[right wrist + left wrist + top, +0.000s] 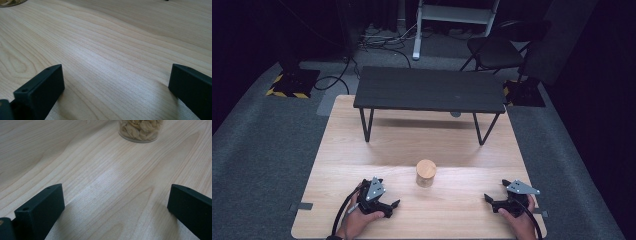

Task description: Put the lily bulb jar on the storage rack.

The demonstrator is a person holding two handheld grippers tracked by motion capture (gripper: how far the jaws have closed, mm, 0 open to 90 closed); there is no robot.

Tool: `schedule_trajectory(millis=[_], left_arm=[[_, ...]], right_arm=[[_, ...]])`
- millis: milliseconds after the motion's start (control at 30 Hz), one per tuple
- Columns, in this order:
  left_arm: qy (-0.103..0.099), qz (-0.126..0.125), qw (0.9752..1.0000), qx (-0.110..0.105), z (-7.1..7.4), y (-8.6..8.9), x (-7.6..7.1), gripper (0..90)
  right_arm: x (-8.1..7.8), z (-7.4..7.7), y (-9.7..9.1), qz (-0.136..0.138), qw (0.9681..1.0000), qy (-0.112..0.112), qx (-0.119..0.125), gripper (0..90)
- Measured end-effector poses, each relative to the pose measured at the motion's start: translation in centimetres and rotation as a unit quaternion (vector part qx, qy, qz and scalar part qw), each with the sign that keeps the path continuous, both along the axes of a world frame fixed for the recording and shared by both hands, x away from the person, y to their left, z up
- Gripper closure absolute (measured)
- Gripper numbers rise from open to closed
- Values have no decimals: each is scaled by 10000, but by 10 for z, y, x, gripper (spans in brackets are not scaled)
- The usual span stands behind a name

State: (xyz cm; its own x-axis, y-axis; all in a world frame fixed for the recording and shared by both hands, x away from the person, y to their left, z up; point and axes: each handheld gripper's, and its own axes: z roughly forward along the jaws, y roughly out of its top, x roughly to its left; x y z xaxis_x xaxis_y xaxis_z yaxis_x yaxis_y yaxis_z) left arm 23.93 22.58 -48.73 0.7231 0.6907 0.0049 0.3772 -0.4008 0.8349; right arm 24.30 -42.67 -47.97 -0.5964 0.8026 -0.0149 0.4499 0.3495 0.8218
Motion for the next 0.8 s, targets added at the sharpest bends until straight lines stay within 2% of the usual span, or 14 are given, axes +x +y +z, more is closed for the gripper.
schedule_trajectory(millis=[367,400,500,567,633,700,733,800], left_arm=[[1,-72,10000,16,1,0,4,10],[31,-66,10000,68,3,0,4,10],[80,135,9998,120,8,0,4,34],[38,256,9996,99,12,-4,4,68],[-115,141,9998,28,16,-6,4,69],[-265,-205,9994,77,22,-10,8,59],[-321,-294,9990,114,24,-13,9,53],[-327,-351,9988,72,27,-19,11,51]], right_arm=[[0,0,0,2,10000,4,6,0],[0,0,0,6,10000,2,5,0],[0,0,0,12,10000,2,4,0],[0,0,-1,24,10000,2,3,0],[1,0,-1,43,10000,4,5,0],[1,0,-1,42,10000,3,4,0],[0,0,-1,42,10000,2,3,0],[0,0,-1,42,10000,5,4,0]])
